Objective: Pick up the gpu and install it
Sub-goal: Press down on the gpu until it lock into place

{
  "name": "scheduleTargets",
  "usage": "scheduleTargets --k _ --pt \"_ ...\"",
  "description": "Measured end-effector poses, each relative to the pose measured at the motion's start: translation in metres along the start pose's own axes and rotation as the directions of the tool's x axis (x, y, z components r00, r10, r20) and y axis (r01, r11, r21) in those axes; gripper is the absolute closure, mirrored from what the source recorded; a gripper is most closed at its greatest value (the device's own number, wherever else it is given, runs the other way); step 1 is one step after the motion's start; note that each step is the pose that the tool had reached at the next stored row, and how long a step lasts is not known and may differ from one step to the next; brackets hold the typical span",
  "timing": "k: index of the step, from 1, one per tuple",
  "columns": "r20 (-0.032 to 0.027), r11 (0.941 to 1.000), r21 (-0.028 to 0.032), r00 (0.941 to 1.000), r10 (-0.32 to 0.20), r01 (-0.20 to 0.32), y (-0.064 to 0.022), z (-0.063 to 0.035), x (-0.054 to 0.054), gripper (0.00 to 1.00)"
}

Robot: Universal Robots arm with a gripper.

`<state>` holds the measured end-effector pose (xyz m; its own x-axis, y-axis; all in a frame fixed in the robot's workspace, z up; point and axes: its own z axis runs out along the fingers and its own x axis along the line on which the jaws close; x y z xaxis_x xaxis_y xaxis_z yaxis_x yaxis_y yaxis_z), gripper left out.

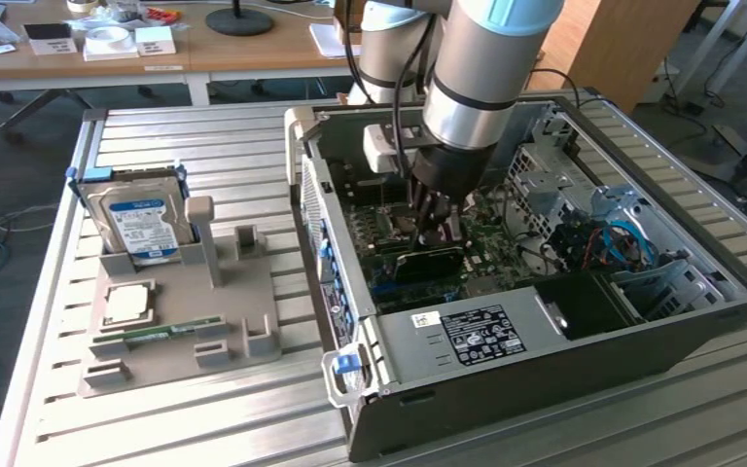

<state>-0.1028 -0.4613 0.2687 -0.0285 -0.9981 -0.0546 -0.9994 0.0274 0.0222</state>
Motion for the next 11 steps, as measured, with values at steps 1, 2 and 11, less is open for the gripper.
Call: scheduleTargets --k 1,2,11 --pt "0.0 1.0 0.0 1.0 0.0 0.0 0.0 0.001 0.0001 0.89" --pt "0.0 1.0 0.0 1.0 0.0 0.0 0.0 0.0018 0.0001 0.89" --pt "-0.0001 1.0 -0.0001 1.0 0.0 0.0 -0.0001 0.0036 0.0002 0.89"
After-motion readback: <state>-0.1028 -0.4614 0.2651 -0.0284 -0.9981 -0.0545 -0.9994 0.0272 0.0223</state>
